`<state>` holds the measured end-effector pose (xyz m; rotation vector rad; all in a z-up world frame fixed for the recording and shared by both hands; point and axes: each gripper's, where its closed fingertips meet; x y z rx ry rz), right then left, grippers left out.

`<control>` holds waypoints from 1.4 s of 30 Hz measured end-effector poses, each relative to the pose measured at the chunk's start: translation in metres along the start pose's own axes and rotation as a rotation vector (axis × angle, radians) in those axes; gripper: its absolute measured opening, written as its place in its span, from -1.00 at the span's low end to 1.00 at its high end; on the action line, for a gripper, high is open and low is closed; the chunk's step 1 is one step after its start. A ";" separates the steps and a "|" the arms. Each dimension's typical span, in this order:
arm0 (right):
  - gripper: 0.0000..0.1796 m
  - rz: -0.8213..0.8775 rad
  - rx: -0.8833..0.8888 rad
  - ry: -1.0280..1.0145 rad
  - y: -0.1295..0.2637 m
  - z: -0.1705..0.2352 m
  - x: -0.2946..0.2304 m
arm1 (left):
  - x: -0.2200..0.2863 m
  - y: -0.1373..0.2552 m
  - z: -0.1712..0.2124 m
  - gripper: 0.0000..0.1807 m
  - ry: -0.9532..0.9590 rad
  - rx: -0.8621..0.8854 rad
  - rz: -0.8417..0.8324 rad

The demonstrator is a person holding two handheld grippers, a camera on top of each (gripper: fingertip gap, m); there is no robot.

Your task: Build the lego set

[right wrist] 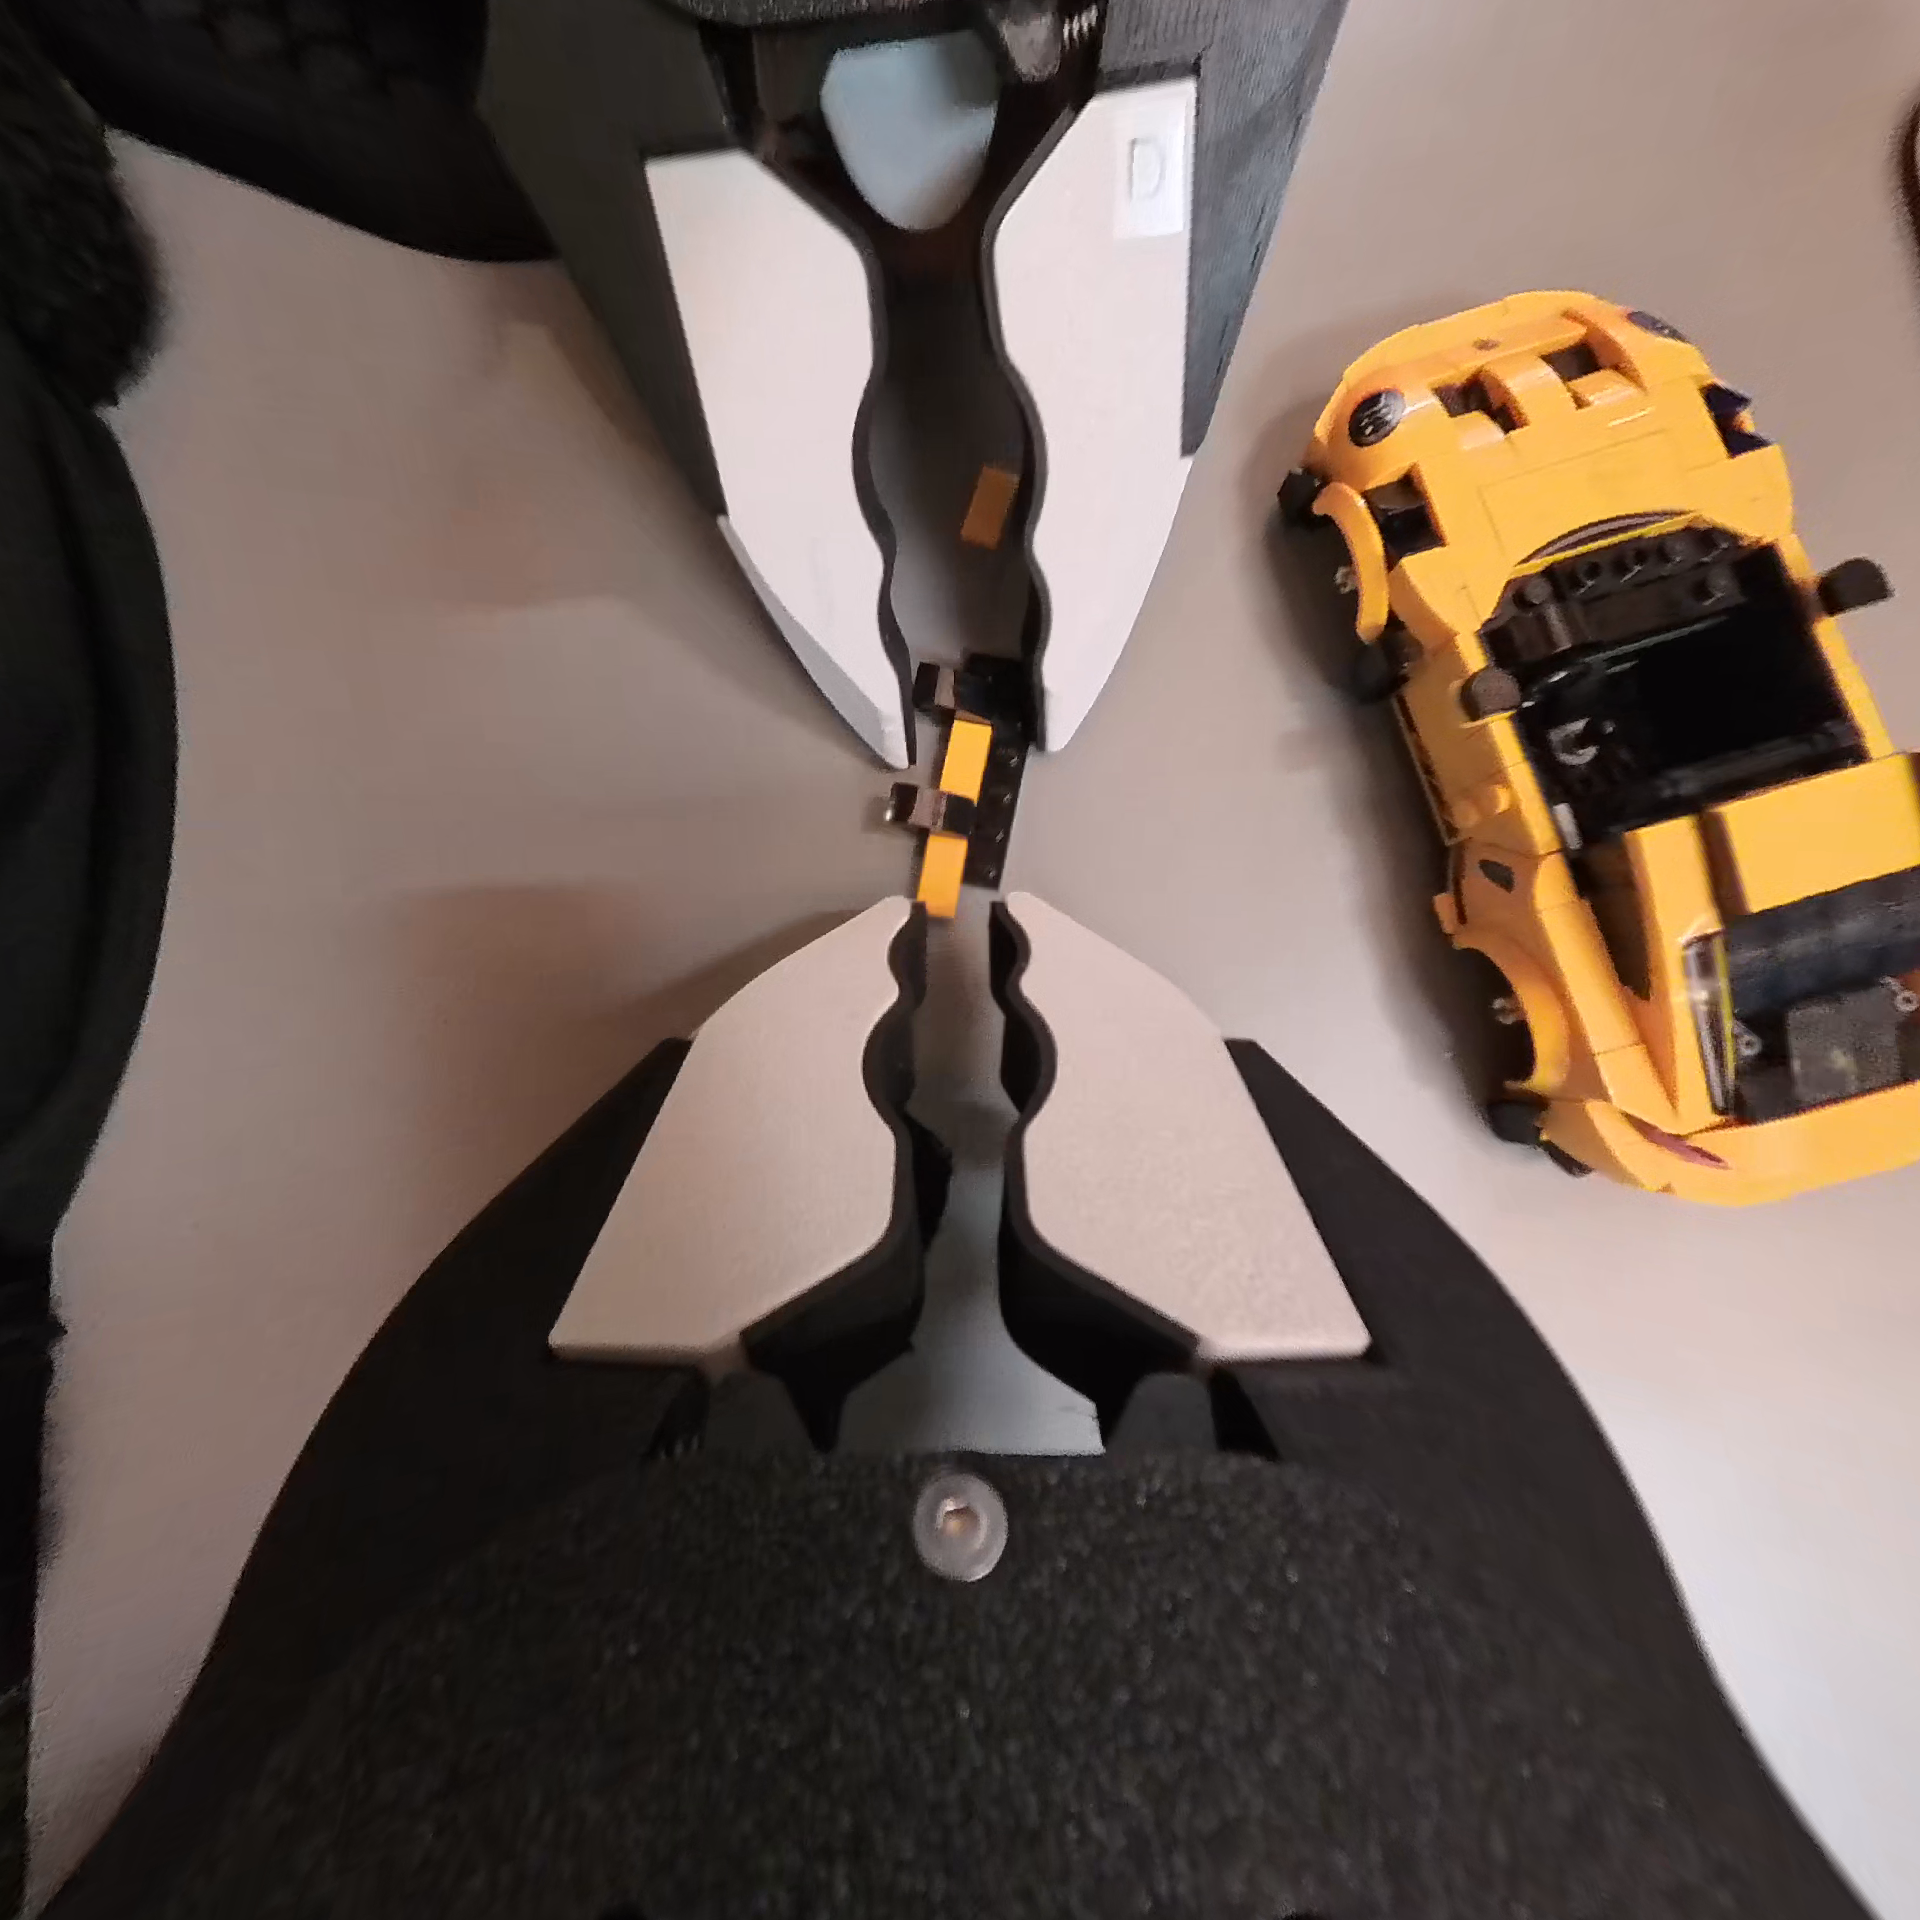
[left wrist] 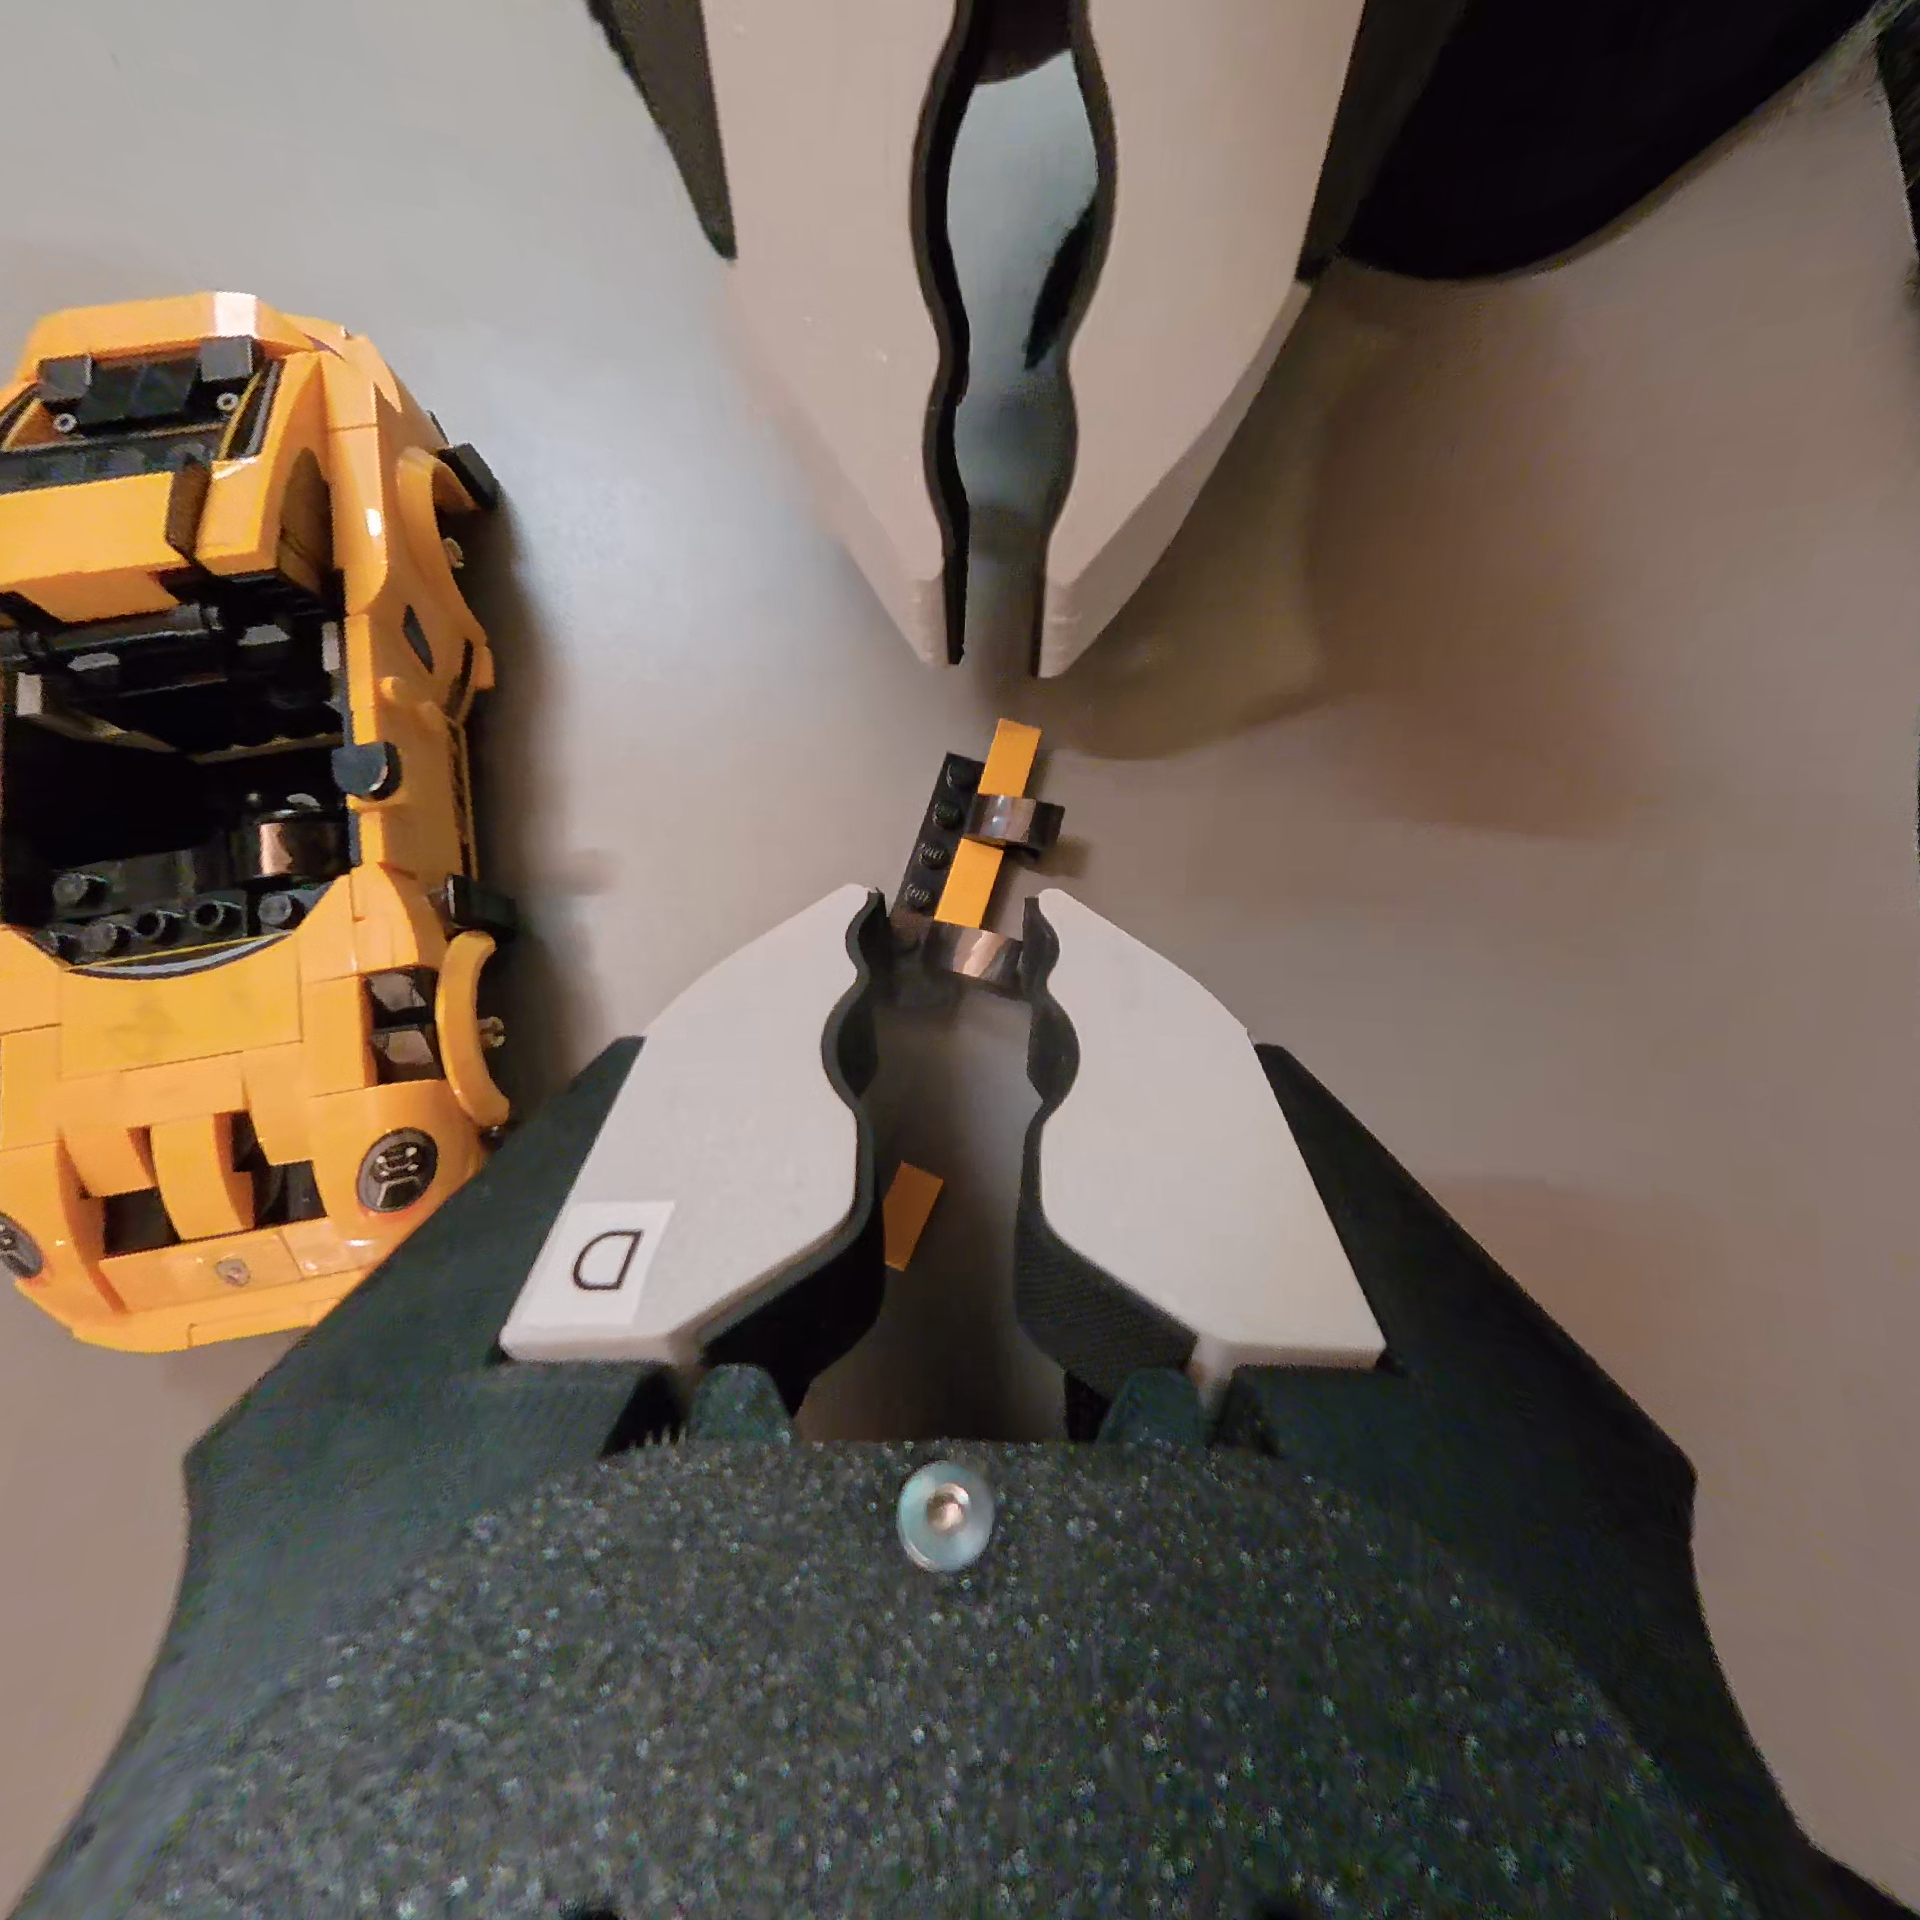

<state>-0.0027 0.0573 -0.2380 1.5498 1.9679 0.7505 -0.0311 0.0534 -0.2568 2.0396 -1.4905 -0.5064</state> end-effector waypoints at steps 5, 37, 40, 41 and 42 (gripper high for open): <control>-0.83 0.064 -0.023 0.020 -0.008 0.005 -0.002 | 0.003 0.005 0.002 -0.70 -0.008 -0.003 0.013; -0.87 0.087 0.040 0.041 0.006 0.010 0.002 | -0.008 0.043 0.035 -0.81 0.004 -0.134 -0.023; -0.87 0.083 0.060 0.031 0.006 0.009 0.003 | -0.007 0.041 0.034 -0.84 0.026 -0.135 -0.017; -0.87 0.085 0.070 0.028 0.006 0.008 0.004 | -0.007 0.041 0.034 -0.91 0.023 -0.143 -0.016; -0.87 0.088 0.082 0.024 0.005 0.007 0.005 | -0.007 0.041 0.035 -0.91 0.014 -0.150 -0.019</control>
Point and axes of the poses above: each gripper's, where its closed fingertips meet, y back along the fingers, z out of its underside, x = y × z across the jaws, and after that the axes turned 7 degrees about x, right-handed
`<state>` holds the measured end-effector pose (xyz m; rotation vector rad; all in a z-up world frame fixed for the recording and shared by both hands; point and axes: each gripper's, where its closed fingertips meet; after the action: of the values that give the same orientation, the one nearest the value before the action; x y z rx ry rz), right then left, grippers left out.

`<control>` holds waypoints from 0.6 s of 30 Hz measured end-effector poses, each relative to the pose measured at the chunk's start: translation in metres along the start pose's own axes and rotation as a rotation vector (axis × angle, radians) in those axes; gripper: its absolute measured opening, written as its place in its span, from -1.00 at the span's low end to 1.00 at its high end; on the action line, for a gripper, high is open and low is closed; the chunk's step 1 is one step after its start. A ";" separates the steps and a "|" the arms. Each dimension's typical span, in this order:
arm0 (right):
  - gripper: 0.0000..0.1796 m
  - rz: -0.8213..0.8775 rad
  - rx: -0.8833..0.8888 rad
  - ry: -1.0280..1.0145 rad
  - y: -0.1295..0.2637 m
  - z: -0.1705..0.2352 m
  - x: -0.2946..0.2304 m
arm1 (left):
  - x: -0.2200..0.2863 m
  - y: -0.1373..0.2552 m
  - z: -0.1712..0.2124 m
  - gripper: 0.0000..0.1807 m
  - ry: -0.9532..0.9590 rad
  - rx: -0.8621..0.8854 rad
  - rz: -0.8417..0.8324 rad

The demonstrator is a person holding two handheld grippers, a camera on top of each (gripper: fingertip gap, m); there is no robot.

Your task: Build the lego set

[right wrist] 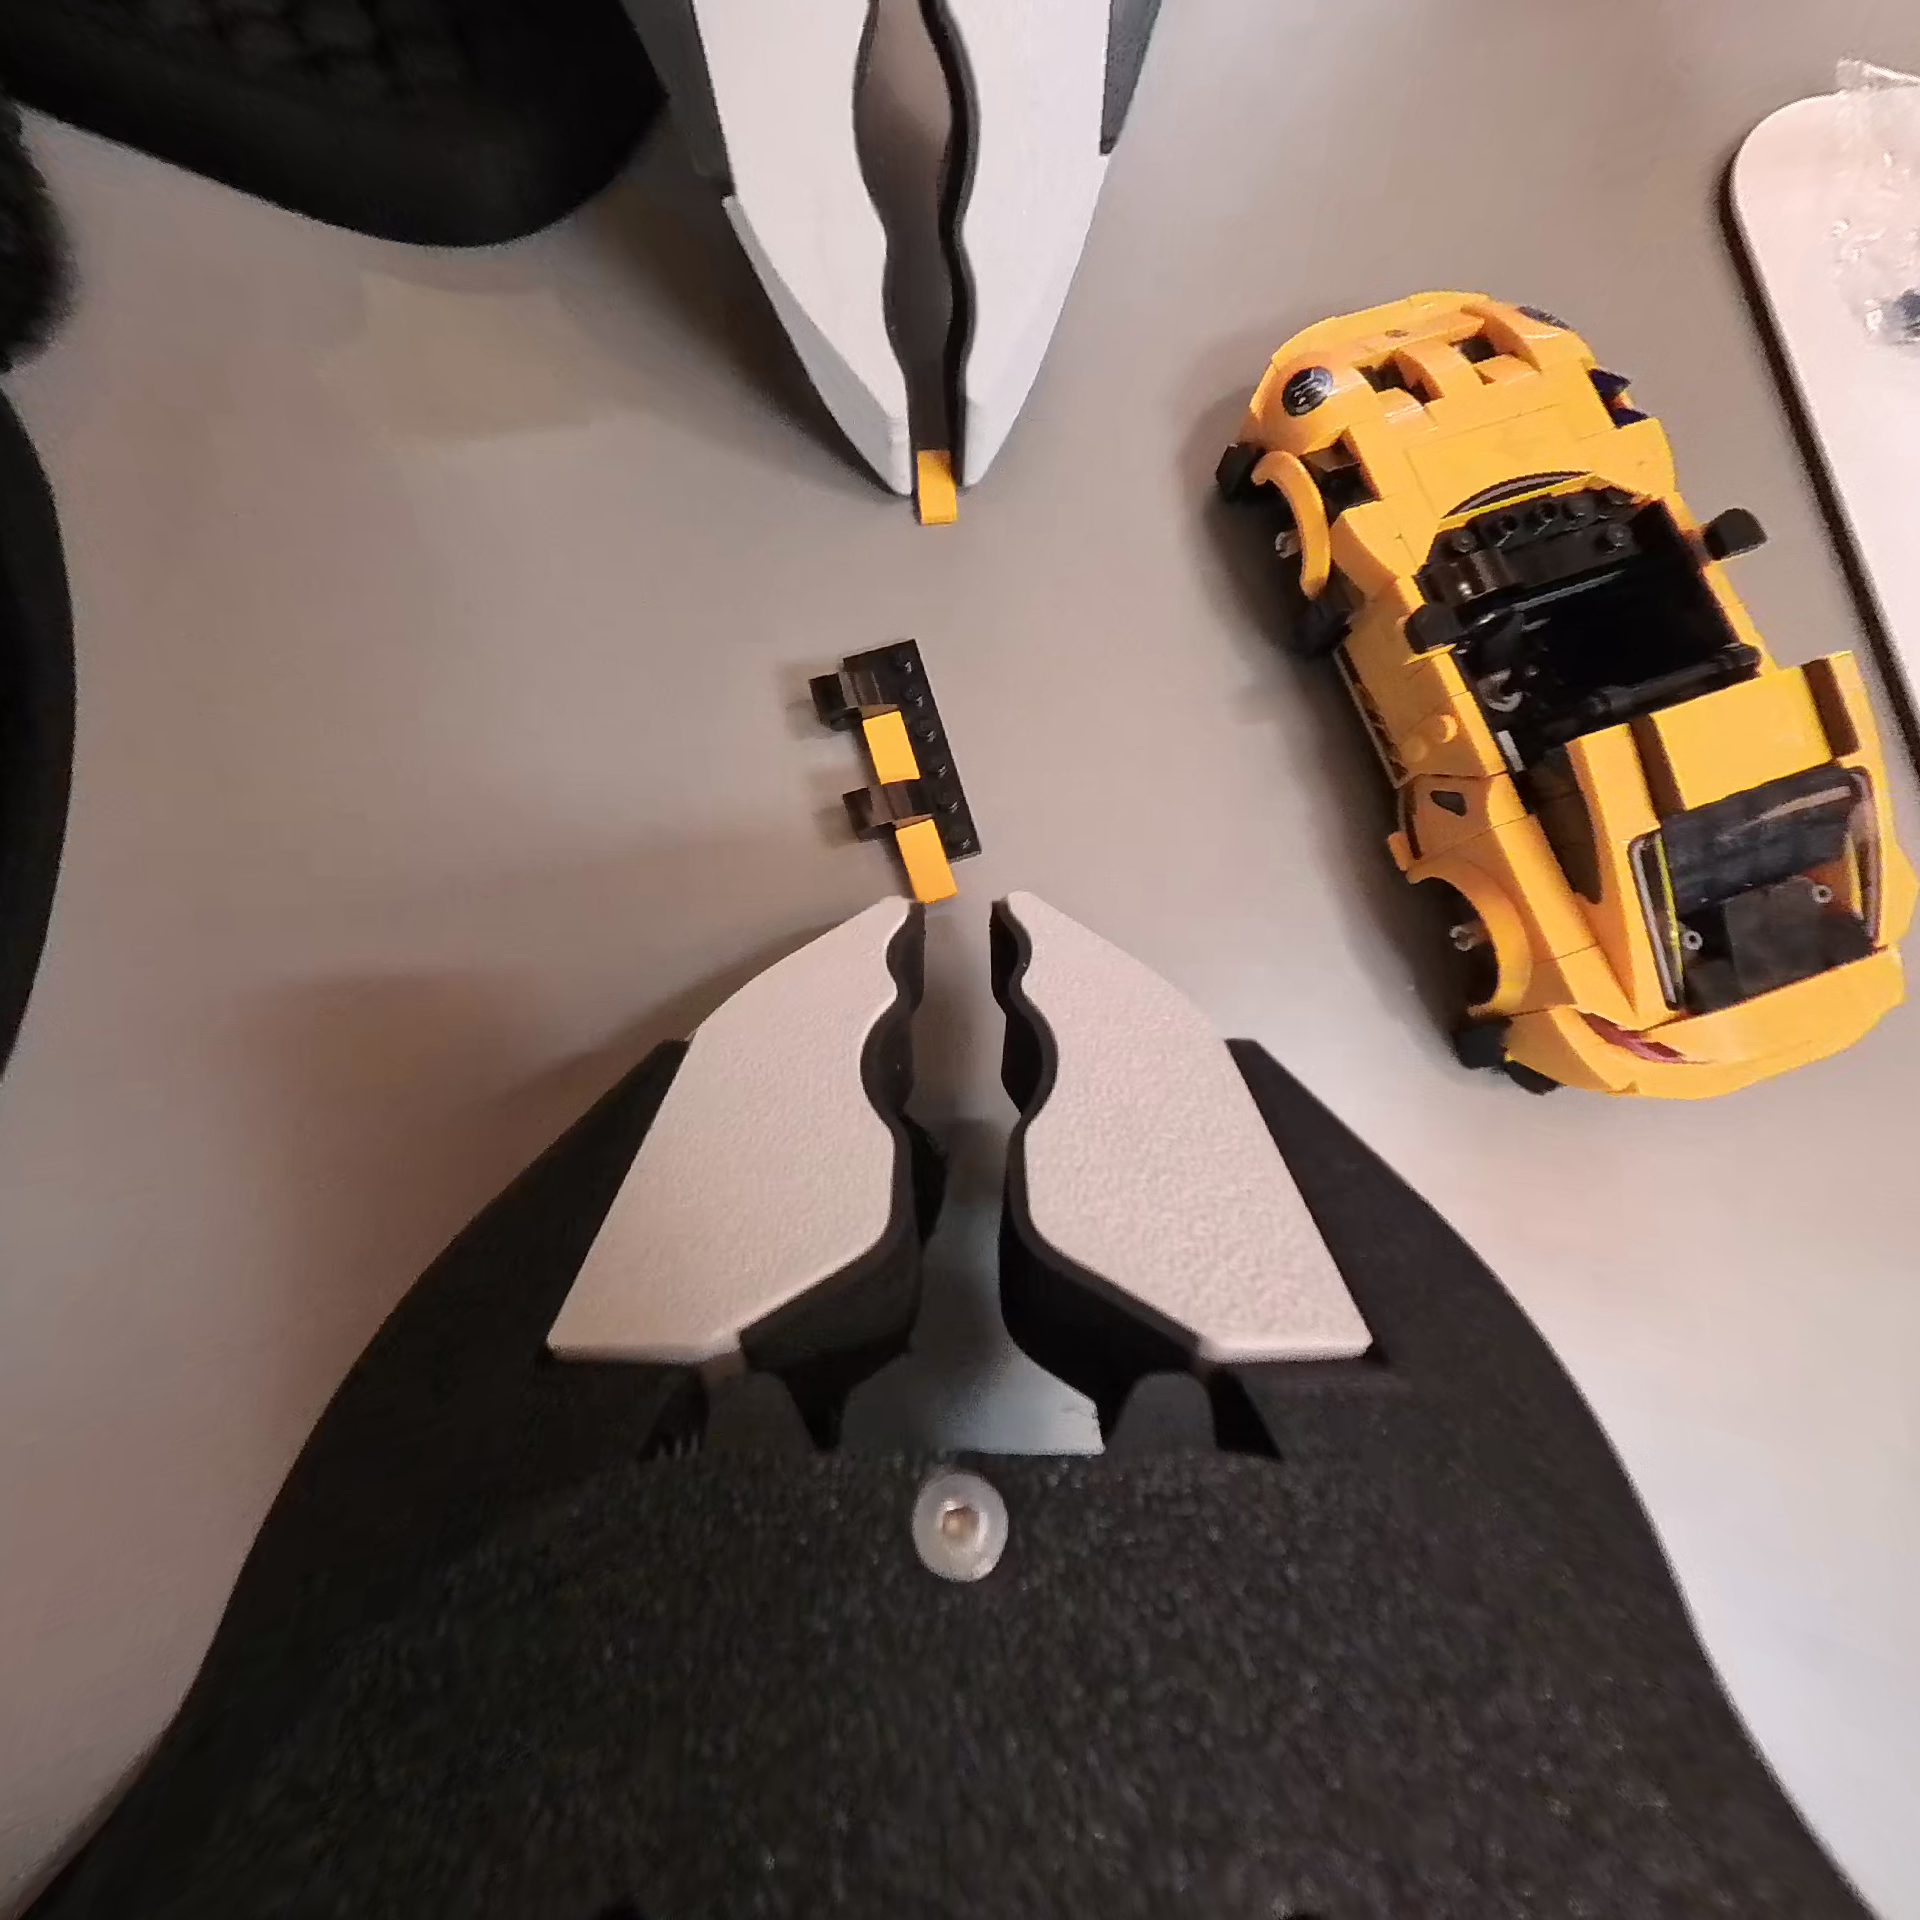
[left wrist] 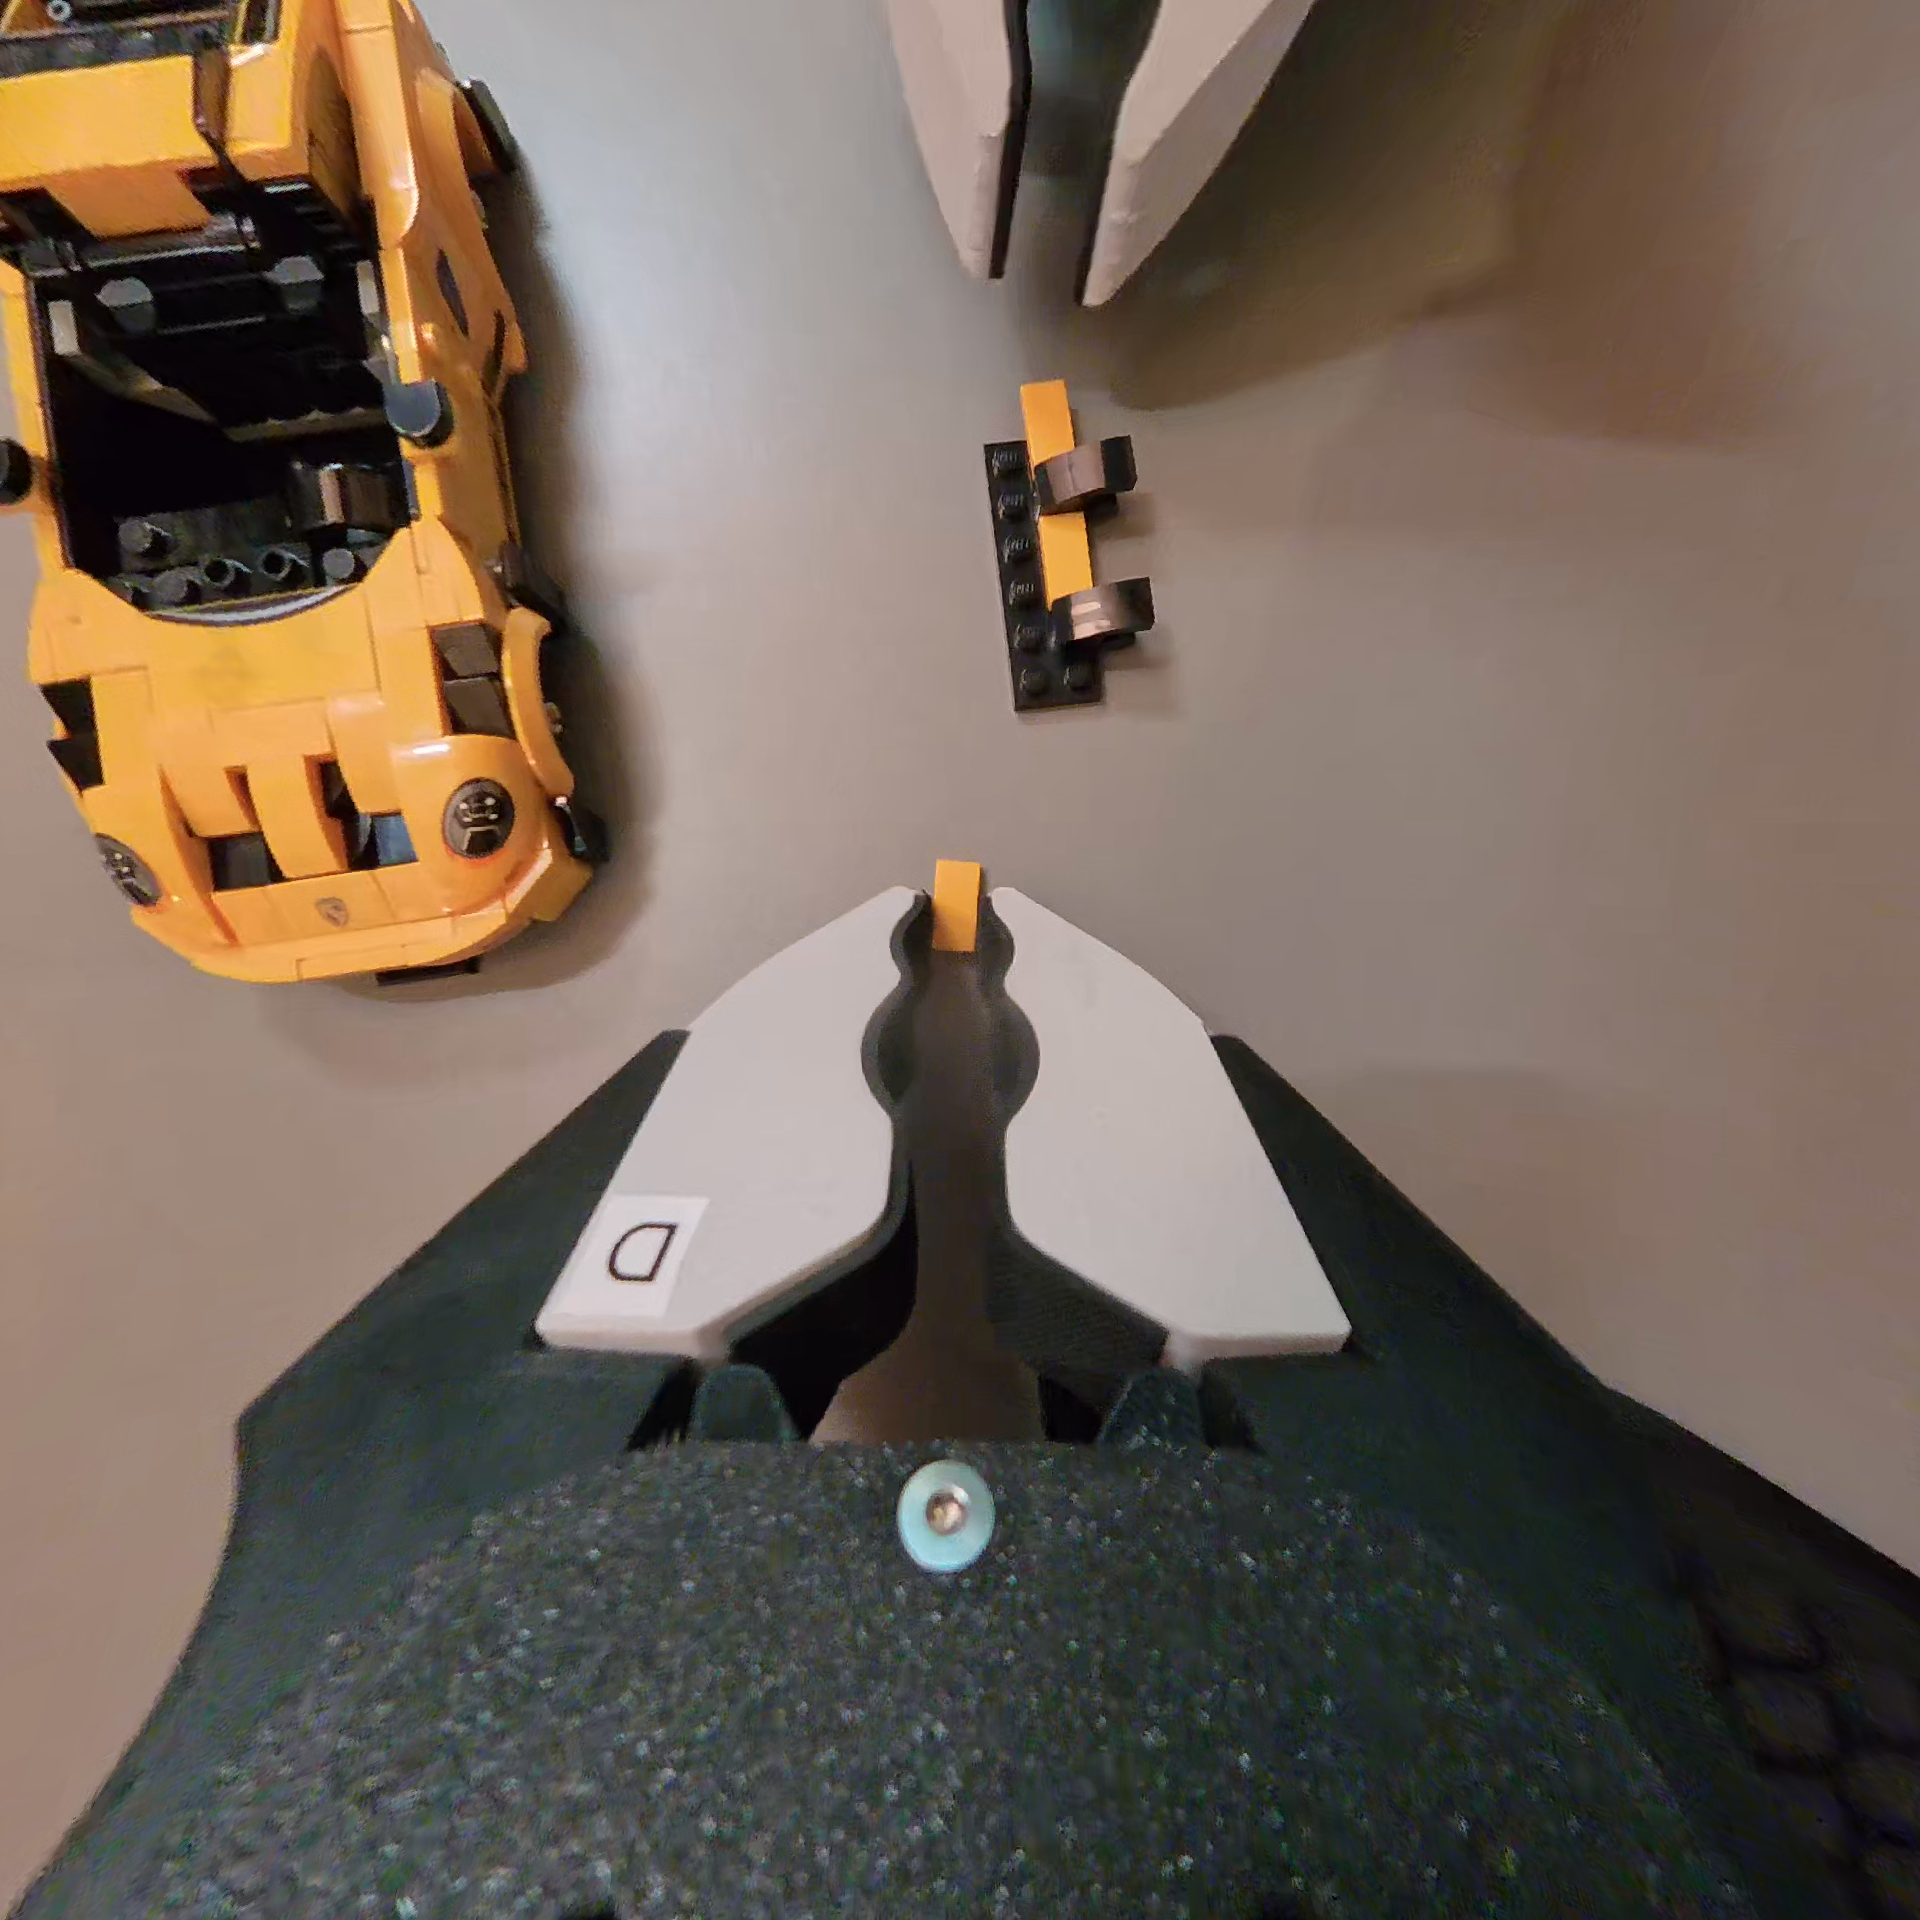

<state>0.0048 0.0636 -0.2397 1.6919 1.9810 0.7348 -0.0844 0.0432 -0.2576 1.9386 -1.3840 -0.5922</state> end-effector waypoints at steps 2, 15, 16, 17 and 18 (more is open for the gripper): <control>-0.87 0.007 0.020 0.001 -0.001 -0.002 0.001 | 0.000 0.000 -0.001 -0.91 -0.015 -0.011 -0.016; -0.81 -0.014 0.060 0.052 -0.006 -0.009 -0.008 | 0.024 -0.019 -0.031 -0.92 0.076 0.024 0.001; -0.81 -0.017 0.066 0.053 -0.007 -0.010 -0.009 | 0.025 -0.020 -0.031 -0.92 0.077 0.025 0.004; -0.81 -0.020 0.070 0.052 -0.008 -0.011 -0.010 | 0.025 -0.020 -0.031 -0.92 0.078 0.022 0.000; -0.81 -0.024 0.070 0.050 -0.009 -0.011 -0.011 | 0.023 -0.021 -0.031 -0.92 0.079 0.015 -0.011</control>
<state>-0.0075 0.0504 -0.2370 1.7013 2.0801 0.7138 -0.0420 0.0335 -0.2521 1.9614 -1.3329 -0.5064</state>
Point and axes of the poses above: each gripper's, where its closed fingertips meet, y back along the fingers, z out of its underside, x = y × z across the jaws, and after that the axes turned 7 degrees about x, right-handed
